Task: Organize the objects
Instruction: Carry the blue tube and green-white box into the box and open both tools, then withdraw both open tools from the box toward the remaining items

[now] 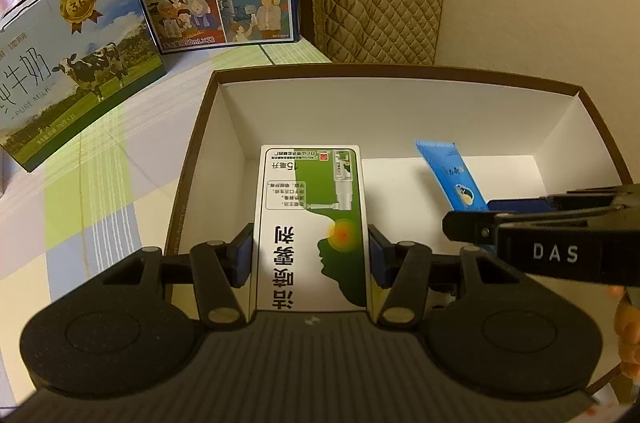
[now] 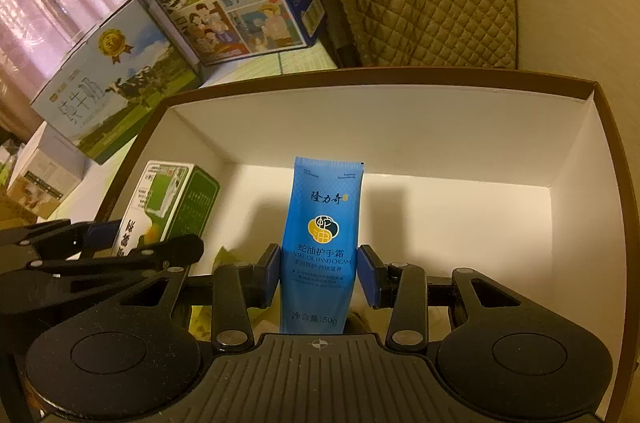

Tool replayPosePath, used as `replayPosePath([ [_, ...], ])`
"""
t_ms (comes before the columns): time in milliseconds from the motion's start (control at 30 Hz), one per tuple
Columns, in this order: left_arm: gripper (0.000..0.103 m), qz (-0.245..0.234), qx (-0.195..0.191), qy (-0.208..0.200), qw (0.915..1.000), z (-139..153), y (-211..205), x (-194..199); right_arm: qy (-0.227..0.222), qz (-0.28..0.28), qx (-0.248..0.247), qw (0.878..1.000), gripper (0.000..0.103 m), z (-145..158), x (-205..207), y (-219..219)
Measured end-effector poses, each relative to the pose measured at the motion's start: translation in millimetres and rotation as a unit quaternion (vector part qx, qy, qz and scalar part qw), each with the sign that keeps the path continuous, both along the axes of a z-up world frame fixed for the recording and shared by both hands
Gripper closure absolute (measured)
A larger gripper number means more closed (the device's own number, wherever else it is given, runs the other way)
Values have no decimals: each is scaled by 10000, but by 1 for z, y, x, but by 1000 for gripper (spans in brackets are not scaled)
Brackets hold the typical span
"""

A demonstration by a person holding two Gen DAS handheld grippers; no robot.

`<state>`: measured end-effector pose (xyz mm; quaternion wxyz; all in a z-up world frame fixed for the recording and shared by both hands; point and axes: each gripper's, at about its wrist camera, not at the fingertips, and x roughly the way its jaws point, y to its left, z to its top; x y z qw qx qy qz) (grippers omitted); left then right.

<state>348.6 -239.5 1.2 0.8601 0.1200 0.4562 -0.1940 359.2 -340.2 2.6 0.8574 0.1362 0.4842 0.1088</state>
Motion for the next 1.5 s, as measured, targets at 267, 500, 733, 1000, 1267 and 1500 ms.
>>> replayPosePath([
  [267,52,-6,-13,4,10000,-1,-3,3,-204,-357,119,9991,64,-1,5,-10],
  [500,52,-20,-52,-28,10000,-1,-5,4,-231,-198,-201,9993,64,4,3,-13],
  [733,52,-33,-172,-164,9997,3,-9,4,-192,-157,-309,9992,64,4,-2,-17],
  [1000,32,-68,-259,-444,9987,16,-4,0,-219,345,-626,9972,63,8,-18,-8],
  [1267,23,-82,-267,-376,9989,23,14,-16,-400,651,-898,9930,43,14,-47,0],
  [1500,20,-52,-395,-301,9988,34,31,-38,-574,609,-893,9925,37,28,-73,-2],
])
